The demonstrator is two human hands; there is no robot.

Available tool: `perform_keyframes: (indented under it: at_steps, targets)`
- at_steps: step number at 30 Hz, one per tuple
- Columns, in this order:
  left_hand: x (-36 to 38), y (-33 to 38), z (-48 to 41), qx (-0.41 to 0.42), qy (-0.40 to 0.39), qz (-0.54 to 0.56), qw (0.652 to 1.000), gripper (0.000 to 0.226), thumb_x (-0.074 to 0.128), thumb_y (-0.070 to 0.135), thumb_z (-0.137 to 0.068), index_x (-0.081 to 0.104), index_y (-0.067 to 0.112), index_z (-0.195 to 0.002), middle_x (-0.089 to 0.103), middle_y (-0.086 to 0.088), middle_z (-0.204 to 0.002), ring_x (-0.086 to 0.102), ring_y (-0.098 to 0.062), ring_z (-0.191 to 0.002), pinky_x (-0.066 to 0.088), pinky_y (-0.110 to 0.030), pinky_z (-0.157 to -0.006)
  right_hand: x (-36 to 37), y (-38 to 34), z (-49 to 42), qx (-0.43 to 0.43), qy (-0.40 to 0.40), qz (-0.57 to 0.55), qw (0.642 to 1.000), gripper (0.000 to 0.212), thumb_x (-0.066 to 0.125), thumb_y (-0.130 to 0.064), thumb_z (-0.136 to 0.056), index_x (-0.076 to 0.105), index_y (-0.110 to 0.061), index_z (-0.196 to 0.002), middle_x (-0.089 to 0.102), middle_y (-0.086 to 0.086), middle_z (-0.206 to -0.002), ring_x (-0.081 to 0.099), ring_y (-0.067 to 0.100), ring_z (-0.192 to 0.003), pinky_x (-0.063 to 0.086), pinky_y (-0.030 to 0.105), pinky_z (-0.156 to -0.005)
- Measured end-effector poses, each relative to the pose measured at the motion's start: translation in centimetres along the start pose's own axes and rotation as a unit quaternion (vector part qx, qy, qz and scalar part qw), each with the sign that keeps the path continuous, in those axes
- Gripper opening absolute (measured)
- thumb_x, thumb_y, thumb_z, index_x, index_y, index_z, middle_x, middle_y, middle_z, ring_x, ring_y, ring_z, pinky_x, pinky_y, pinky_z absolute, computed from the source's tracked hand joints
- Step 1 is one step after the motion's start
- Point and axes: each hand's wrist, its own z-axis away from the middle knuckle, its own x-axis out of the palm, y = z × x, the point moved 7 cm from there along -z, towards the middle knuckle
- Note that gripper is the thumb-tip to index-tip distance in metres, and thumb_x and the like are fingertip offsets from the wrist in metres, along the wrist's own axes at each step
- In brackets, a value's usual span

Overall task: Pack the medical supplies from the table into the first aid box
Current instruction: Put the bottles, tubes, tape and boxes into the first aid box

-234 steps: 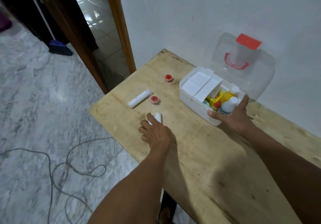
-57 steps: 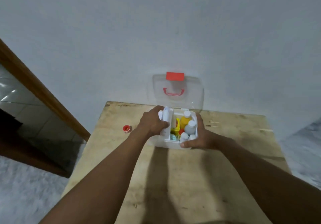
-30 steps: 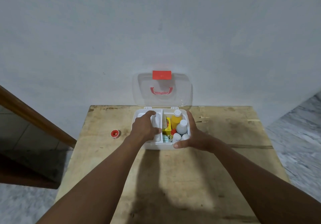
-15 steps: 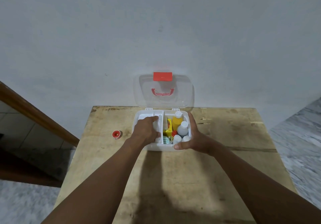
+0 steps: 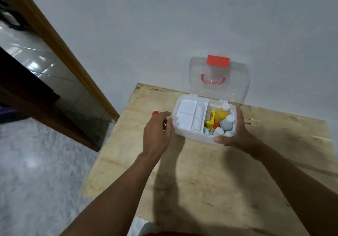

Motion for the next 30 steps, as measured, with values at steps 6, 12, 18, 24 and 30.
perform_keyframes:
  at_steps: [6,12,18,24,30]
  targets:
    - [0.2,-7.0,5.1,-0.071,0.015,-0.065,0.995,0.06,0.064,0.026,-0.093,0.042,0.005,-0.145,0.044,-0.016,-0.147,0.044,-0.027,-0.134,0.032,-0.025,-0.108,0.1,-0.1,0.1,0.001,-0.001,0.023,1.0,0.115,0.089,-0.011,-0.063,0.01,-0.048,-0.138,0.042,-0.027,-0.126,0.056,-0.019,-0.103,0.053,0.008,-0.07]
    - [4.3,-8.9,5.4,-0.145,-0.027,-0.028,0.989,0.096,0.066,0.051,-0.087,0.014,0.009,-0.157,0.004,-0.007,-0.164,0.012,-0.029,-0.151,0.022,-0.045,-0.122,-0.1,-0.5,0.3,-0.007,0.002,0.046,0.999,0.116,0.089,-0.016,-0.061,0.013,-0.052,-0.141,0.042,-0.02,-0.136,0.055,0.0,-0.12,0.058,0.024,-0.084]
    - [6.3,-10.3,1.3,-0.069,-0.028,-0.104,0.992,0.072,0.033,0.051,-0.101,0.035,-0.008,-0.143,0.036,-0.027,-0.15,0.026,-0.044,-0.144,0.037,-0.064,-0.107,0.4,-0.9,0.5,0.009,-0.001,0.054,0.998,0.116,0.091,-0.011,-0.061,0.014,-0.066,-0.127,0.039,-0.028,-0.129,0.052,-0.02,-0.109,0.056,0.014,-0.083]
    - [6.0,-10.8,-3.3,-0.096,-0.04,-0.032,0.994,0.065,0.057,0.026,-0.098,0.028,0.004,-0.152,0.021,-0.014,-0.162,0.027,-0.031,-0.147,0.036,-0.049,-0.113,0.5,-1.4,0.5,0.047,0.055,0.054,0.996,0.11,0.075,0.011,-0.075,0.001,-0.052,-0.125,0.026,-0.041,-0.109,0.044,-0.041,-0.08,0.043,-0.005,-0.061]
    - [5.4,-9.6,-7.5,-0.091,-0.045,0.029,0.994,0.018,0.037,0.013,-0.102,0.046,-0.001,-0.099,0.048,-0.012,-0.092,0.053,-0.018,-0.079,0.049,-0.011,-0.061,0.8,-2.0,0.5,0.056,0.018,0.029,0.998,0.112,0.085,-0.01,-0.059,0.013,-0.065,-0.125,0.039,-0.039,-0.122,0.054,-0.023,-0.104,0.052,0.006,-0.071]
